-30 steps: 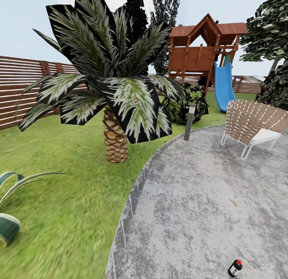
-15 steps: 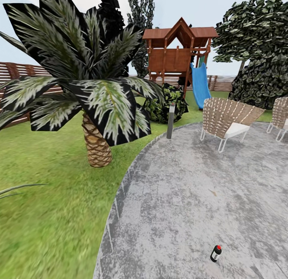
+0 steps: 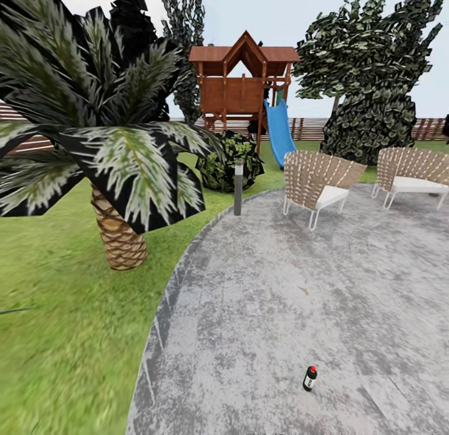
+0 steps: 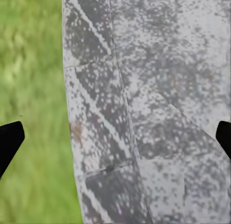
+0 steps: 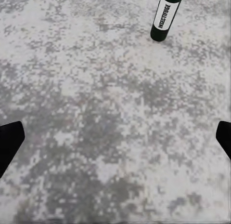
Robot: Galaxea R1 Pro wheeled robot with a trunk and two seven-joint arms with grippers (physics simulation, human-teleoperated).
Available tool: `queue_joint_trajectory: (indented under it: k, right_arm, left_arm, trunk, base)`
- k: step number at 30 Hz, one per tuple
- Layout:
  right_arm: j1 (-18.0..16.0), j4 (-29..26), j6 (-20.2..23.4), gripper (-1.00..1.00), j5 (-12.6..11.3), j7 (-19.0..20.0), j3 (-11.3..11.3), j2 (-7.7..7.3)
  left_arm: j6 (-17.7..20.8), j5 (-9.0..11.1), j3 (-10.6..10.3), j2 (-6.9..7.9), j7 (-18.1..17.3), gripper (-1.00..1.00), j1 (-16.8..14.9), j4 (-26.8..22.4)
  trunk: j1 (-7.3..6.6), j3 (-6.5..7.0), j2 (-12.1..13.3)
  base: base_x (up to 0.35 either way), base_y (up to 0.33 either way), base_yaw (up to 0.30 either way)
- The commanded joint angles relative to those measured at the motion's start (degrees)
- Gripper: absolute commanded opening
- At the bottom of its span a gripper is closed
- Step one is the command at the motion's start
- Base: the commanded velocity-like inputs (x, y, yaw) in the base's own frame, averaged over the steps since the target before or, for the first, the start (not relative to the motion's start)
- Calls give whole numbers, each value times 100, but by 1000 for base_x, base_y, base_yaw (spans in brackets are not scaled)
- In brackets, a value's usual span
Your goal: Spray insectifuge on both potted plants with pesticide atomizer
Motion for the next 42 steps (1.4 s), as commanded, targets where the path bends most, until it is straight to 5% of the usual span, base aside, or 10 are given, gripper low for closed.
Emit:
queue_joint_trajectory:
  k: [1, 17, 42]
  right_arm:
    - [-4, 9, -17, 100, 1, -1, -2, 3]
    - [-4, -2, -18, 100, 1, -7, -13, 0]
    - [-4, -22, -5, 100, -8, -7, -21, -3]
  left_arm:
    - [-18, 9, 5, 1, 5, 100, -4, -65]
    - [-20, 1, 0, 24, -52, 100, 14, -109]
    - [-20, 1, 12, 16, -52, 100, 16, -99]
  trunk:
    - [-1, -5, -2]
    - [-1, -5, -2]
    - [-1, -18, -2]
  base:
    - [0, 0, -300]
    - [0, 11, -300]
    - [-10, 291, -300]
